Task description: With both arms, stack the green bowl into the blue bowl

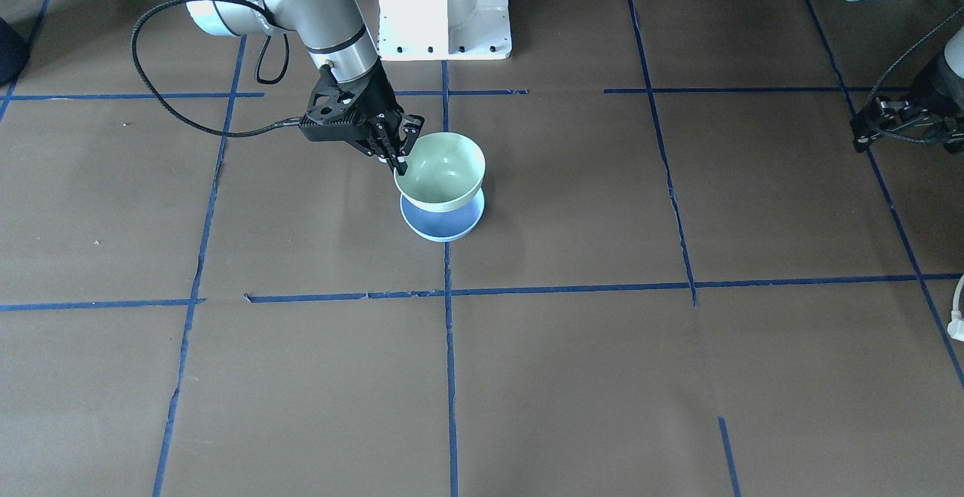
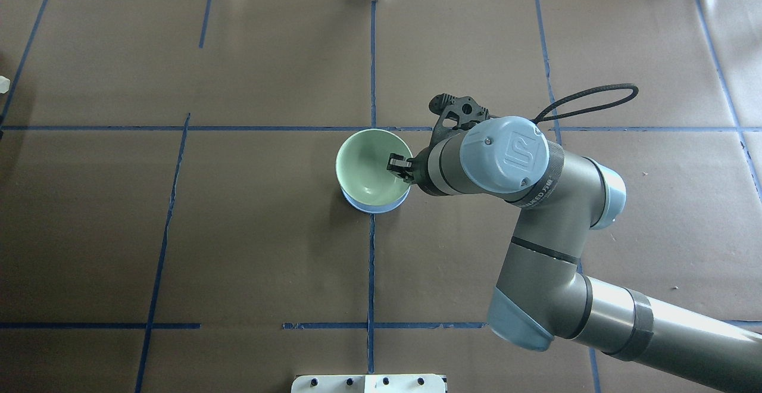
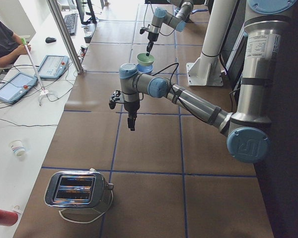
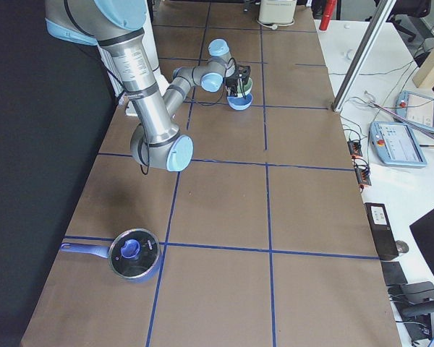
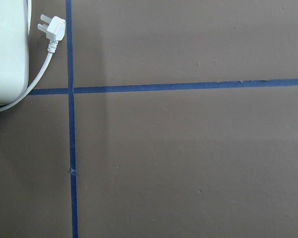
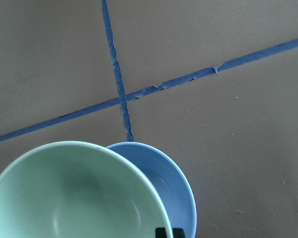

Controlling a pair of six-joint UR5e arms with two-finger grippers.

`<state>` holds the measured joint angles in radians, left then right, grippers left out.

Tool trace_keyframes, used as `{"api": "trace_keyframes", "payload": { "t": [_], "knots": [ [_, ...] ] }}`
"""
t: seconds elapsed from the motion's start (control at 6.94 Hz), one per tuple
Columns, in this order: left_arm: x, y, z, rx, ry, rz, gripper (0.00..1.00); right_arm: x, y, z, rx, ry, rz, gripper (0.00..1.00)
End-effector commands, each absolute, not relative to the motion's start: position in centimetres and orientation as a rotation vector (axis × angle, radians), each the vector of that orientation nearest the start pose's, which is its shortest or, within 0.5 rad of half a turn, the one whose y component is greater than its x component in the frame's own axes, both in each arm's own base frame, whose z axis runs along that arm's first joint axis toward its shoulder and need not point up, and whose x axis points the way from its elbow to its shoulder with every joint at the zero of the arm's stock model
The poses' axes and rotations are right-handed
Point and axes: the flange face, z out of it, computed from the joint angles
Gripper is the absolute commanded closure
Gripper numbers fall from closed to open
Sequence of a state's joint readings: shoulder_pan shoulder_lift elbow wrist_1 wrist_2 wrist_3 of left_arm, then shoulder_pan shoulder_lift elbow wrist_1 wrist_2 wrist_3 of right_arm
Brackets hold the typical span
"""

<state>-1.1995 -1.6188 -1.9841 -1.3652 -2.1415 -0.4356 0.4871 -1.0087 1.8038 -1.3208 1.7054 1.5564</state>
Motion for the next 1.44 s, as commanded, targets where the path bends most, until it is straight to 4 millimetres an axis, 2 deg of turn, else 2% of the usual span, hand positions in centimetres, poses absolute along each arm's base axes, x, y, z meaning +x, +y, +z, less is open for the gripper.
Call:
{"api": "trace_keyframes", "payload": {
  "t": [0.0, 0.29, 0.43, 0.58, 0.72, 1.01, 1.15, 1.3],
  "knots": [
    [10.3, -48.5, 46.9, 0.005, 0.619, 0.012, 0.0, -51.8, -40.9, 19.9, 0.113, -1.049, 0.404, 0.96],
    [10.4, -48.5, 47.0, 0.004, 0.619, 0.01, 0.0, -51.7, -41.1, 20.4, 0.112, -1.04, 0.409, 0.96],
    [10.4, -48.5, 47.0, 0.004, 0.619, 0.01, 0.0, -51.7, -41.1, 20.6, 0.11, -1.037, 0.411, 0.87],
    [10.4, -48.5, 47.0, 0.002, 0.618, 0.009, 0.0, -51.8, -41.0, 20.8, 0.11, -1.034, 0.406, 0.13],
    [10.4, -48.6, 46.9, 0.004, 0.62, 0.01, 0.0, -51.8, -40.9, 20.8, 0.105, -1.035, 0.413, 0.0],
    [10.4, -48.5, 46.9, 0.003, 0.62, 0.01, 0.0, -51.3, -41.1, 20.7, 0.116, -1.036, 0.407, 0.0],
    [10.2, -48.6, 47.4, -0.004, 0.618, 0.005, 0.0, -48.8, -42.6, 20.6, 0.118, -1.039, 0.427, 0.0],
    [8.9, -49.0, 47.8, 0.009, 0.619, 0.022, 0.0, -44.4, -43.9, 23.0, 0.123, -1.019, 0.377, 0.0]
  ]
}}
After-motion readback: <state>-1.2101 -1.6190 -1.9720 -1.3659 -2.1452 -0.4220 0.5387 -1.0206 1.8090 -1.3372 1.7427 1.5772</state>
